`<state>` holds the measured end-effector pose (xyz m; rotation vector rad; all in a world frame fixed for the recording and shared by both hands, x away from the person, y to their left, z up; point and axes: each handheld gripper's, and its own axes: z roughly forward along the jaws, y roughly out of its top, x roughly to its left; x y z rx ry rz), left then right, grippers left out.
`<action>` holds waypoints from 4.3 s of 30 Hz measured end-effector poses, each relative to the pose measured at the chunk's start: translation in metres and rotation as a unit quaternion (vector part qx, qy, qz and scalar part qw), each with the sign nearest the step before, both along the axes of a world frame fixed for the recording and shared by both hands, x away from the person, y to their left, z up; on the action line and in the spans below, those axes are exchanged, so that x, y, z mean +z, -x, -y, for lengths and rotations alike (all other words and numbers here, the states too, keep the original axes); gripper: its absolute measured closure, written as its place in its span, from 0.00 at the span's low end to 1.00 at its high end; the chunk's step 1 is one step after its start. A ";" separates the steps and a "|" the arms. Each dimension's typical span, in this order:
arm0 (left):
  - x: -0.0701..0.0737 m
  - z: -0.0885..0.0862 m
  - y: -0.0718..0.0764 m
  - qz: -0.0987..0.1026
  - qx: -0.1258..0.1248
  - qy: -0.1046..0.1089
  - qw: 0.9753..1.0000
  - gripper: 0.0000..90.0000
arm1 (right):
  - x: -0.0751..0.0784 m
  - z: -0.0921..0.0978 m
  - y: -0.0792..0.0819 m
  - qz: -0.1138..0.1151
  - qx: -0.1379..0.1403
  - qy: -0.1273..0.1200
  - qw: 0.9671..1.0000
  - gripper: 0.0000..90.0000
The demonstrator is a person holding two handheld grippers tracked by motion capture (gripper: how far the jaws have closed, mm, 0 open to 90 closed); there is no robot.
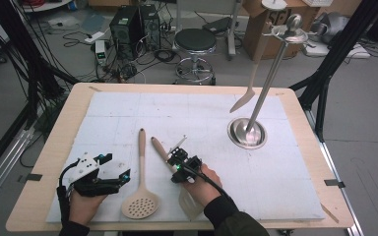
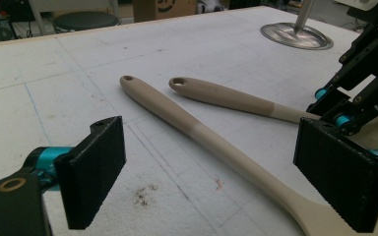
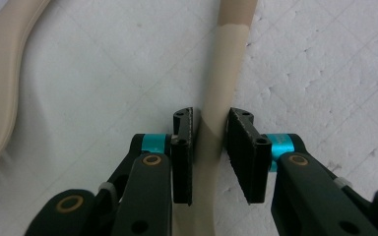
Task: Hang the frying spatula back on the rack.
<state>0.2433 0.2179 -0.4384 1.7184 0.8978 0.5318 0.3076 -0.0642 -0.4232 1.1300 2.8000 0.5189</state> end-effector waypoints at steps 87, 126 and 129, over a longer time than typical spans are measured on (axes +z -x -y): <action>-0.005 -0.003 -0.003 -0.003 0.012 -0.010 1.000 0.14 | 0.084 0.233 0.020 0.333 -0.212 -0.452 0.800 0.88; -0.004 -0.002 -0.002 -0.001 0.009 -0.010 1.000 0.14 | 0.115 0.232 0.019 0.380 -0.227 -0.423 0.791 0.88; -0.004 -0.002 -0.002 0.000 0.009 -0.011 1.000 0.14 | 0.112 0.233 0.018 0.380 -0.230 -0.416 0.794 0.88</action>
